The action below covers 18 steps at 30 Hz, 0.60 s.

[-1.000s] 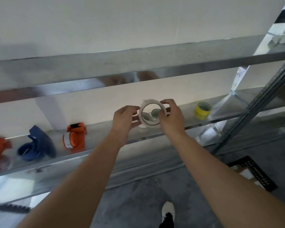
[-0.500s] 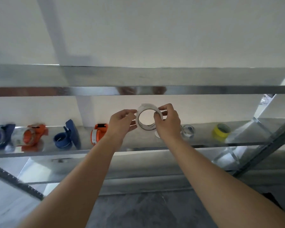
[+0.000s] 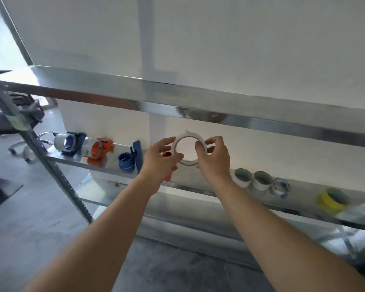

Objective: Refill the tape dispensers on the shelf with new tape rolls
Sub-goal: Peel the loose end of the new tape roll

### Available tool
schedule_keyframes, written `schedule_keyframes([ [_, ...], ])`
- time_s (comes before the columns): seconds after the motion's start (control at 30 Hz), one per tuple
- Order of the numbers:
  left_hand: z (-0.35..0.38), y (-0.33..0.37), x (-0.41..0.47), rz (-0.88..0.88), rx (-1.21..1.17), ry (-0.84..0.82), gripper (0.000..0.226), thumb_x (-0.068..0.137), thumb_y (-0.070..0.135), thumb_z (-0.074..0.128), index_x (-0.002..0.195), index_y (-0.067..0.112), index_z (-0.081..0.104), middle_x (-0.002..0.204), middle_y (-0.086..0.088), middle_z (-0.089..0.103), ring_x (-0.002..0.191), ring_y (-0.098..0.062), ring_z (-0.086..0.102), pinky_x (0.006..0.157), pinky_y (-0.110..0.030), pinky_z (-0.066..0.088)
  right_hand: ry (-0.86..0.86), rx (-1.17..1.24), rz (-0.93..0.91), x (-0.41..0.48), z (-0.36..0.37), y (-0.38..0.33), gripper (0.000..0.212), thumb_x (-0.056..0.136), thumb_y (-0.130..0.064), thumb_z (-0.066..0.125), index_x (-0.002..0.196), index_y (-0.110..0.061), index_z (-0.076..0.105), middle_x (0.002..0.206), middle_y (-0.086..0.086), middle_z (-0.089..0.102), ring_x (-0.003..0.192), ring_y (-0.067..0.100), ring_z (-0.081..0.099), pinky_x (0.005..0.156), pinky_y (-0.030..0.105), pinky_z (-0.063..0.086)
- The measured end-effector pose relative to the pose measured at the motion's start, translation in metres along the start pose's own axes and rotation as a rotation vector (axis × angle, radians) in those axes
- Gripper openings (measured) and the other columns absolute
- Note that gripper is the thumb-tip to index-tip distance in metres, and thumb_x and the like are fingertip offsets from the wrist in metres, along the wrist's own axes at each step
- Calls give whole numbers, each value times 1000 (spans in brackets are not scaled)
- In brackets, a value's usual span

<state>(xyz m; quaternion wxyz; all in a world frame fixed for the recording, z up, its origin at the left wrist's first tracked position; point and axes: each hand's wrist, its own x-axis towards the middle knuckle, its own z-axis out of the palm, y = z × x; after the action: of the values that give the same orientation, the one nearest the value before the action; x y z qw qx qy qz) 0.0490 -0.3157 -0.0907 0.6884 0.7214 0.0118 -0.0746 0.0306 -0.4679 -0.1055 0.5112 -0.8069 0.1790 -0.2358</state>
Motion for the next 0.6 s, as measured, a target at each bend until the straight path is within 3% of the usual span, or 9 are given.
schedule_keyframes([
  [0.13,-36,3,-3,48,-46,-2,53,92,0,77,135,30,68,125,-6,70,106,-32,76,89,-51,66,-36,-44,-39,-9,24,-25,27,93,-49,64,106,-30,50,109,0,61,93,15,60,83,37,54],
  [0.23,-67,10,0,71,-45,-19,51,93,-3,75,133,28,68,129,-5,70,111,-30,73,91,-49,65,-41,-65,-53,-15,44,-43,26,95,-45,64,108,-27,51,108,-1,60,94,14,60,73,26,49],
  [0.3,-89,14,5,97,-11,-35,54,94,-5,73,140,24,66,129,-3,69,105,-24,73,81,-35,67,-38,-73,-57,-20,61,-57,25,96,-39,66,110,-22,53,109,0,59,95,15,59,66,17,42],
  [0.4,-125,17,18,106,8,-72,53,95,-5,72,141,22,65,128,-3,69,94,-27,71,56,-21,61,1,-102,-120,-30,89,-78,21,96,-31,67,110,-22,56,111,1,59,95,15,59,67,15,42],
  [0.5,-160,19,33,111,30,-95,53,93,-4,75,138,24,68,128,-2,71,103,-24,74,71,-29,67,47,-158,-201,-39,119,-94,16,94,-26,70,106,-24,59,108,0,60,94,15,60,69,18,47],
  [0.6,-191,20,43,117,57,-121,50,92,-3,77,134,24,70,123,-3,75,94,-25,79,81,-47,68,76,-193,-239,-48,144,-109,17,92,-20,72,104,-25,62,106,-1,60,93,14,60,73,27,57],
])
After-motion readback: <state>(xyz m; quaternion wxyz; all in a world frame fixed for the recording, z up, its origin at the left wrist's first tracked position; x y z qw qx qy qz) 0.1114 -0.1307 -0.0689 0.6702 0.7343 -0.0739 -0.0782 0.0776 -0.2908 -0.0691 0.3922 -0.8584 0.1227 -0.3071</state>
